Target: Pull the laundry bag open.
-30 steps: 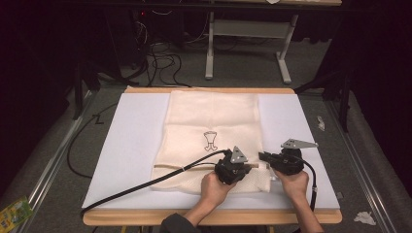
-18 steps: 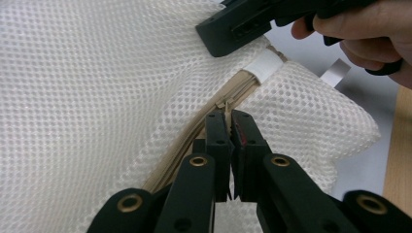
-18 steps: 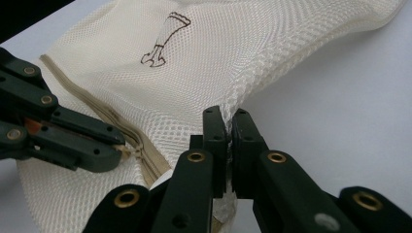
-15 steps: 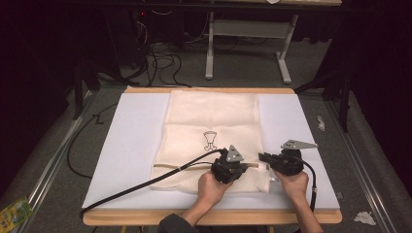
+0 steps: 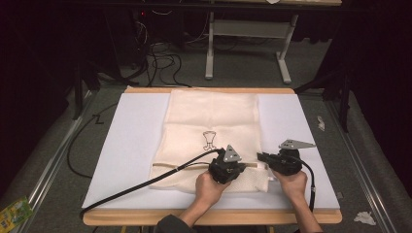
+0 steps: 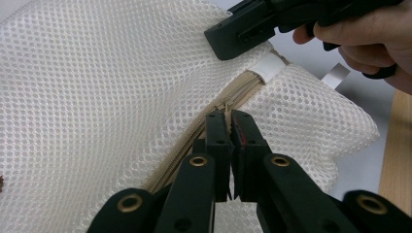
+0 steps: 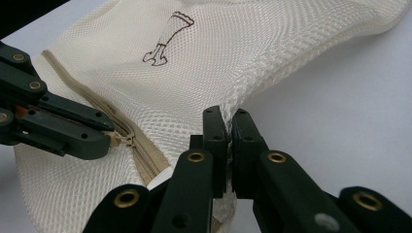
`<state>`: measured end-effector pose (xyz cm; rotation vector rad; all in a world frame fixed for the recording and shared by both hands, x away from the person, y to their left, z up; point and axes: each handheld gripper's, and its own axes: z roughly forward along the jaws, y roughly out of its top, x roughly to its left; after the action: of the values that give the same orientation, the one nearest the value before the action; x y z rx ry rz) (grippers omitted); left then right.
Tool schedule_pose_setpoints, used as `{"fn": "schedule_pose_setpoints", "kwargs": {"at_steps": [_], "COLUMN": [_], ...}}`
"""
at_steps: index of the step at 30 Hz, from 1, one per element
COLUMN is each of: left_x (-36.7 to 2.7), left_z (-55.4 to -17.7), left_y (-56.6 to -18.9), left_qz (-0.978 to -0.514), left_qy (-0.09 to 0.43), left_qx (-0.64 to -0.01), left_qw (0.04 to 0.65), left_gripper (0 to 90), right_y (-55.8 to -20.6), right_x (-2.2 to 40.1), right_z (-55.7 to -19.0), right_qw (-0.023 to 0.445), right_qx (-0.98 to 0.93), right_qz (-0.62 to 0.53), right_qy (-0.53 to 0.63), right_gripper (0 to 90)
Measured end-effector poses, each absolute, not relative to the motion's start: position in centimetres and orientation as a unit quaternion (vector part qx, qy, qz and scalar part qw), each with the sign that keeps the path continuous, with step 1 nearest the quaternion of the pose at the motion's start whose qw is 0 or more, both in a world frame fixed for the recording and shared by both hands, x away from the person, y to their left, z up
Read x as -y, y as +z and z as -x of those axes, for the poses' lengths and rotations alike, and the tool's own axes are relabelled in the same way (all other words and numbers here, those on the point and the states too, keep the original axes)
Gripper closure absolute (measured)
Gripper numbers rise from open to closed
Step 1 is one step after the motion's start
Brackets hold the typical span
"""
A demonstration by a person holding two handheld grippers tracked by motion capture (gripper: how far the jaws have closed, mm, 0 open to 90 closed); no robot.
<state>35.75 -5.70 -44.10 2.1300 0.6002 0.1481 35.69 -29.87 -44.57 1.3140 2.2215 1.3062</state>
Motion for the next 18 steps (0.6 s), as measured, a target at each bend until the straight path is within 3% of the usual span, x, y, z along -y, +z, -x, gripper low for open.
{"fn": "schedule_pose_setpoints", "kwargs": {"at_steps": [18], "left_x": [3.8], "left_z": [-36.0], "left_y": [-44.0], "left_qz": [-0.854], "left_qy": [0.063], "left_qx": [-0.256], "left_qw": [0.448], "left_gripper": [86.9], "right_y": [-44.6], "right_x": [29.7], "right_z": [-36.0], "right_qw": [0.125], "right_qx": [-0.767], "right_qz": [-0.452], "right_qy": [0.437], "right_gripper": [88.2]}}
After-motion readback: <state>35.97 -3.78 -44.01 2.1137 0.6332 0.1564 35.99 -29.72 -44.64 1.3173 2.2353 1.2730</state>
